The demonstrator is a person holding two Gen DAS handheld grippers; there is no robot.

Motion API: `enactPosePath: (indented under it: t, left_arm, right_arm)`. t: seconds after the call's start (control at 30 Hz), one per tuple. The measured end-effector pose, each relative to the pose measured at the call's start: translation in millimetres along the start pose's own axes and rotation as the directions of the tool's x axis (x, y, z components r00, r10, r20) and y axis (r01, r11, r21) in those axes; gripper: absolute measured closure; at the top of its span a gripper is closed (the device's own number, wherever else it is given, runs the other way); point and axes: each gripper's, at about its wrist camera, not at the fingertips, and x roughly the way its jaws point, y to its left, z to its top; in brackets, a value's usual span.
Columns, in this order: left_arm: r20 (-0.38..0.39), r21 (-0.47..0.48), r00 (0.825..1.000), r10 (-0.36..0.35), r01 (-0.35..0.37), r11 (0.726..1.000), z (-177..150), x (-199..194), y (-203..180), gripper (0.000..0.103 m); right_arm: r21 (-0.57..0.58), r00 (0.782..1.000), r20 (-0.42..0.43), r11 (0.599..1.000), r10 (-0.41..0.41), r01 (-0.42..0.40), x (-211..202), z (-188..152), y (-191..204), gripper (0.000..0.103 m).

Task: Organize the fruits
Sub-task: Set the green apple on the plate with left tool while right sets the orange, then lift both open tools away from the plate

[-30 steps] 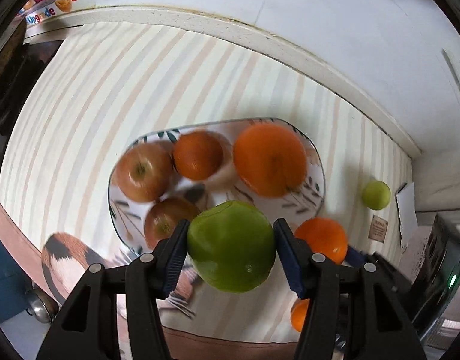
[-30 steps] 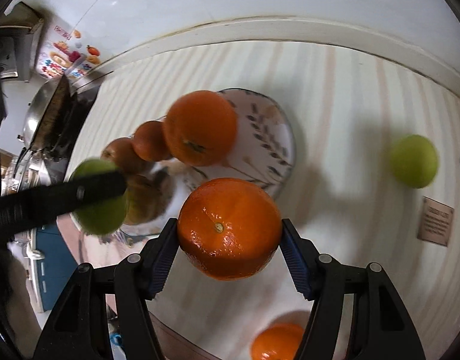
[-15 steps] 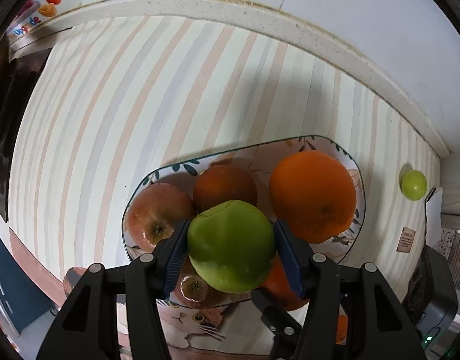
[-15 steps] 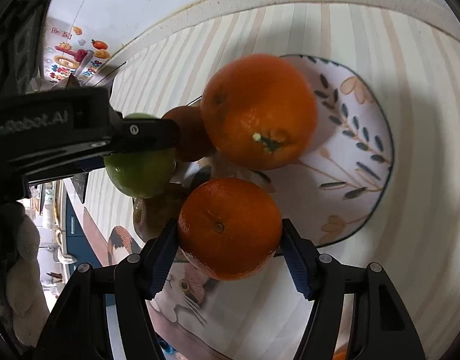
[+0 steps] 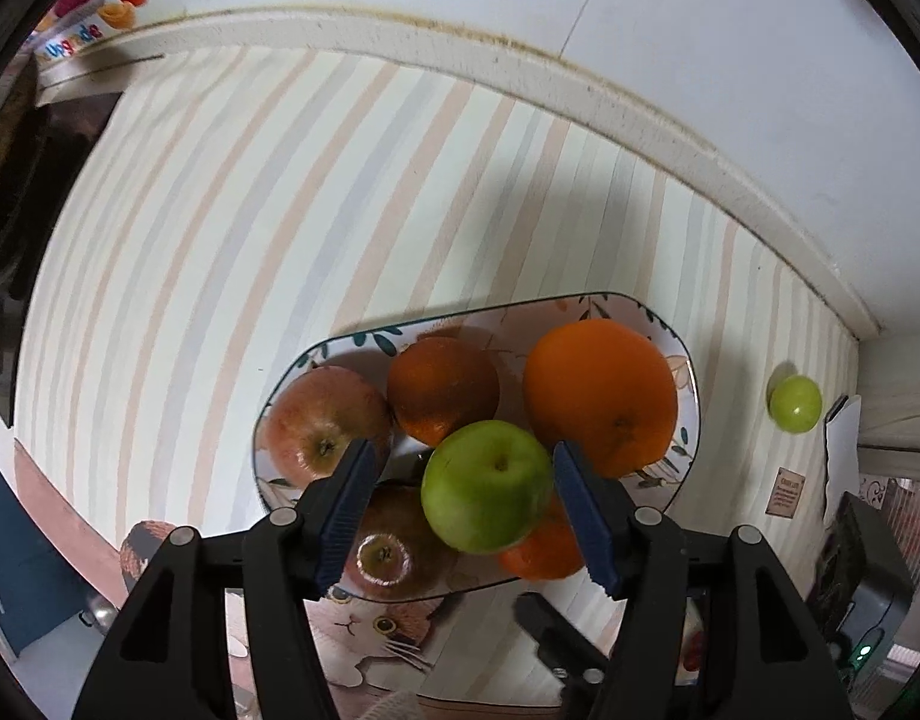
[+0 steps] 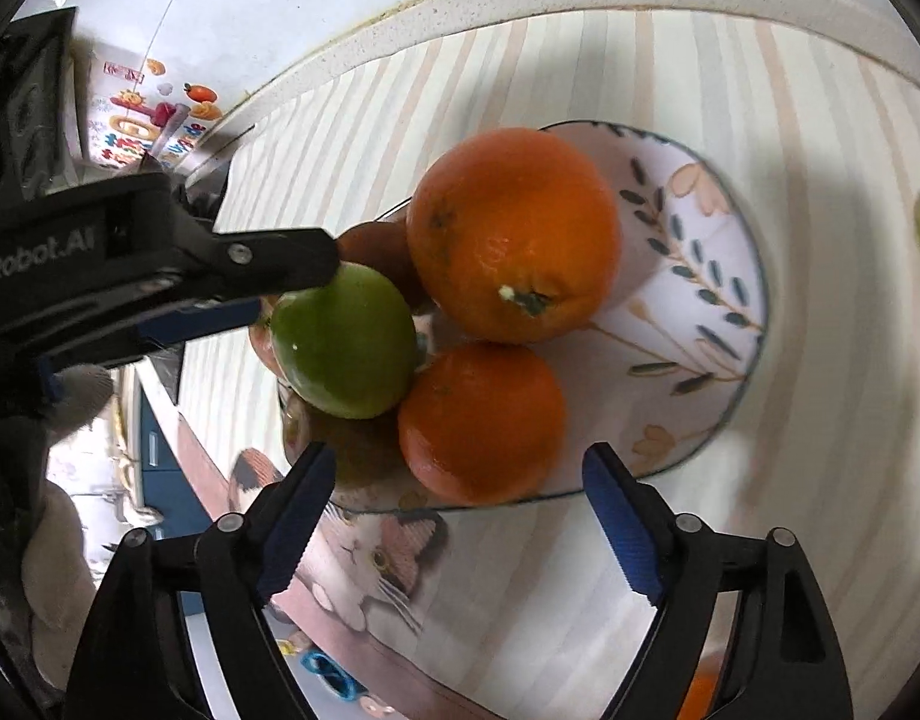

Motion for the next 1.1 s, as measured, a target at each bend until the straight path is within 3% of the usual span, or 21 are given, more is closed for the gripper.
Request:
enactPosePath:
  t: [0.23, 0.4, 0.77, 0.93, 1.1]
  left_arm:
    - [0.117, -0.025, 0.991, 0.07, -0.067, 0.997, -34, -31, 13, 0.043]
    - [0.195, -0.041, 0.975, 0.104, -0.098, 0.994, -68, -56, 23, 0.043]
    - [0.321, -0.049, 0.943, 0.089, -0.077, 0.996, -129, -111, 17, 0.043]
    - [0.368, -0.049, 0.925, 0.096, -0.084, 0.995, -151, -132, 16, 0.043]
    - [0.384, -0.048, 0.92, 0.083, -0.069, 0.996, -167, -144, 13, 0.043]
  right_arm:
    - [-0.109, 0.98, 0.077, 0.976, -0.181, 0.189, -41, -9, 9, 0.008]
    - [-0.168, 0.956, 0.158, 0.948, -0.246, 0.271, -74, -16, 20, 0.007]
    - [-0.189, 0.928, 0.309, 0.942, -0.21, 0.276, -150, -48, 45, 0.007]
    - [-0.202, 0.919, 0.342, 0.94, -0.194, 0.274, -172, -67, 56, 0.007]
    - [-0.221, 0.917, 0.365, 0.941, -0.162, 0.255, -190, -83, 69, 0.007]
